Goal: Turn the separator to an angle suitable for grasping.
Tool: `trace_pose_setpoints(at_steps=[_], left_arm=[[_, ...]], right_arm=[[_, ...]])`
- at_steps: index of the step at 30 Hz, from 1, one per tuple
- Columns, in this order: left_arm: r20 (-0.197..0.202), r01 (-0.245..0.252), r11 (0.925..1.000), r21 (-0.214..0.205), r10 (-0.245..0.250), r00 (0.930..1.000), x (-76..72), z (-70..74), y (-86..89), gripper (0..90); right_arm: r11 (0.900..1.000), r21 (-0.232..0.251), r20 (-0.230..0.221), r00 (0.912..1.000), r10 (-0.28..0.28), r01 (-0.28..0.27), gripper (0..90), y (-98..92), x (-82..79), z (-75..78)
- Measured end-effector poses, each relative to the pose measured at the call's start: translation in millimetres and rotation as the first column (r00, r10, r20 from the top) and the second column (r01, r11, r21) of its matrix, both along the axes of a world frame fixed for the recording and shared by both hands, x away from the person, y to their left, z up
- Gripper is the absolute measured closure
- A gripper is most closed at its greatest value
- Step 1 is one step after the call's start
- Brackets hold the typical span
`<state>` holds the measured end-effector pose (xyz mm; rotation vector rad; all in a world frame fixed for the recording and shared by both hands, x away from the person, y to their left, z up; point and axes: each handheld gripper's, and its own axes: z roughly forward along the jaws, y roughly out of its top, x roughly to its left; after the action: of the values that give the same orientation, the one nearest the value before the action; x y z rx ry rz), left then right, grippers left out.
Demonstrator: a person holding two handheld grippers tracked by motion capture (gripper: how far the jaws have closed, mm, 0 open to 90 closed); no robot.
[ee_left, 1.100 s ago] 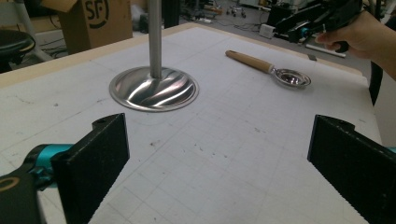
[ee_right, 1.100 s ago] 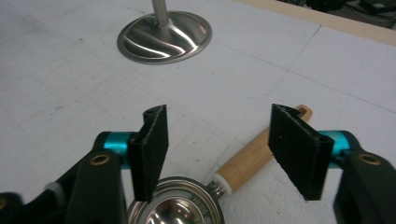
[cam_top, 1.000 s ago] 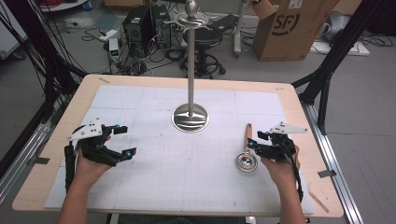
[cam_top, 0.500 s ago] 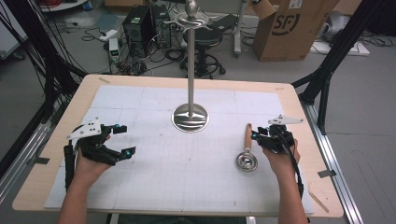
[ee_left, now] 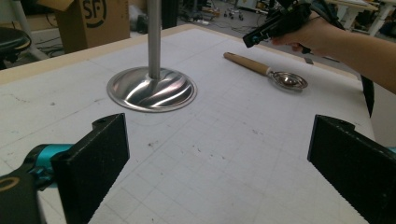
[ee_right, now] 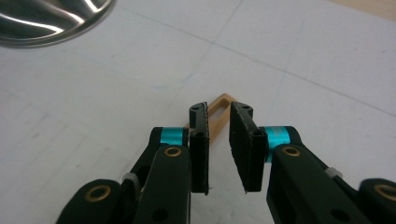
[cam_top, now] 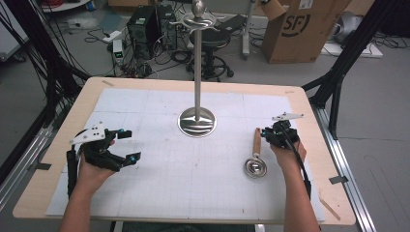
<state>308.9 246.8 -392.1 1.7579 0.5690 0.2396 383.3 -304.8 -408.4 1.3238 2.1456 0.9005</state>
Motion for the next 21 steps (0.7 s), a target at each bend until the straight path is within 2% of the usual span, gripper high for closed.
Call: trace_pose_setpoints(at_steps=[9,12,17,21], left_arm=[[-0.002,0.001,1.0000,0.001,-0.001,1.0000,0.3,-0.5,-0.3,6.0],[-0.003,0.004,1.0000,0.005,-0.004,1.0000,0.9,-1.0,-0.8,6.1],[-0.005,0.009,0.9999,0.012,-0.009,0.9999,0.8,-1.6,-2.0,6.1],[-0.007,0.007,0.9999,0.011,-0.007,1.0000,1.4,-1.6,-1.0,6.1]], right_arm=[[0.9992,-0.008,-0.076,0.9963,-0.040,0.039,84.0,-7.7,21.4,-14.0],[0.9996,0.020,-0.105,0.9943,-0.017,0.019,85.4,-10.1,24.3,-18.8],[0.9998,0.010,-0.120,0.9927,-0.015,0.016,89.4,-8.0,27.0,-22.6],[0.9998,0.010,-0.124,0.9921,0.018,-0.017,89.6,-2.9,28.3,-25.0]])
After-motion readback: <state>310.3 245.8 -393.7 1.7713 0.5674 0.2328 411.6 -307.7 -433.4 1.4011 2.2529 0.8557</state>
